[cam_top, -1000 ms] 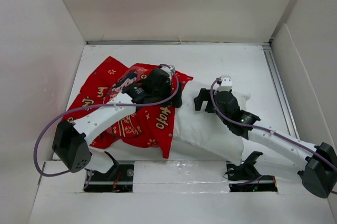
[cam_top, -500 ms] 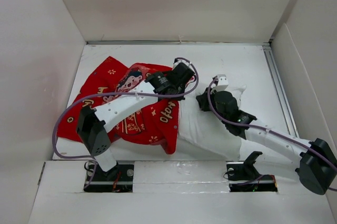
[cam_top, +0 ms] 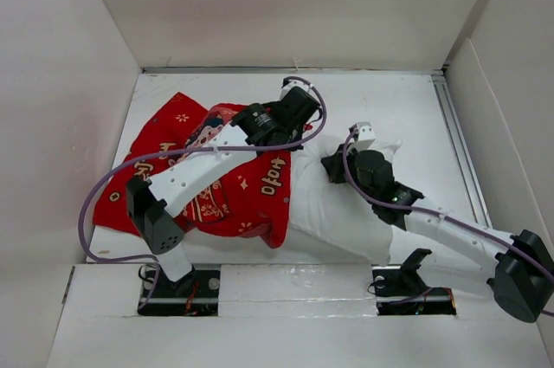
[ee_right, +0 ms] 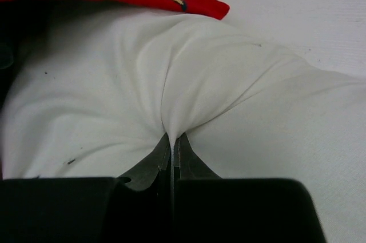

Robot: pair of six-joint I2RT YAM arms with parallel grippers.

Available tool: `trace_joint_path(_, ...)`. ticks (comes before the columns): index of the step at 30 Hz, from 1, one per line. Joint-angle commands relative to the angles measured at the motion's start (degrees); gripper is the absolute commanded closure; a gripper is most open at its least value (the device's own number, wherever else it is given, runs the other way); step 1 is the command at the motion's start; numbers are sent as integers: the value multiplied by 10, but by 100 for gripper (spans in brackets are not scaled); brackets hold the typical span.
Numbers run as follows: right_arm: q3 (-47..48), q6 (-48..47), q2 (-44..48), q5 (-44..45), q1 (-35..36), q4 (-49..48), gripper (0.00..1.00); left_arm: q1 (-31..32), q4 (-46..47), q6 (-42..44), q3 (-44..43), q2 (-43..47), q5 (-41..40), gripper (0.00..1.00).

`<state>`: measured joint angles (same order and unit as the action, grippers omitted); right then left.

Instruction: Put the pillow into the pillowcase

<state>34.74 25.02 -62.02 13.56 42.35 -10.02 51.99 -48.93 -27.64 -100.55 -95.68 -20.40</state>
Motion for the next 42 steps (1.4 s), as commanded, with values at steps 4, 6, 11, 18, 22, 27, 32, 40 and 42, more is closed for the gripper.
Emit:
trace_joint_path(4, -12, -15, 28, -124, 12, -110, 100, 2, 30, 28, -108, -37, 81, 100)
trace_joint_path(6, -20, -26, 28, -156, 12, -187, 100, 14, 30, 39, -174, -64, 118, 100)
trace_joint_path(11, 8, -38, 44, -223, 6, -277, 100, 49, -63, 60, -533, -247, 262, 100)
trace_joint_path(18, 9, -37, 178, -200, -46, -262, 100, 44, 33, 44, -465, -145, 309, 100)
trace_joint_path(22, -22, -13, 148, -192, -60, -297, 100, 44, 87, 32, -405, -95, 393, 100)
trace_joint_path(27, -42, 8, 74, -220, -54, -297, 60, 30, 81, 20, -377, -70, 301, 100)
trace_joint_path(32, -7, 0, 210, -54, -38, -15, 0, -26, 105, -2, -249, -5, 206, 100)
trace_joint_path(40, 53, 131, 370, 190, -38, 370, 0, -112, 139, -13, -192, 37, 215, 100)
trace_joint_path(42, 32, 151, 370, 197, -38, 370, 0, -112, 126, -7, -226, 30, 222, 100)
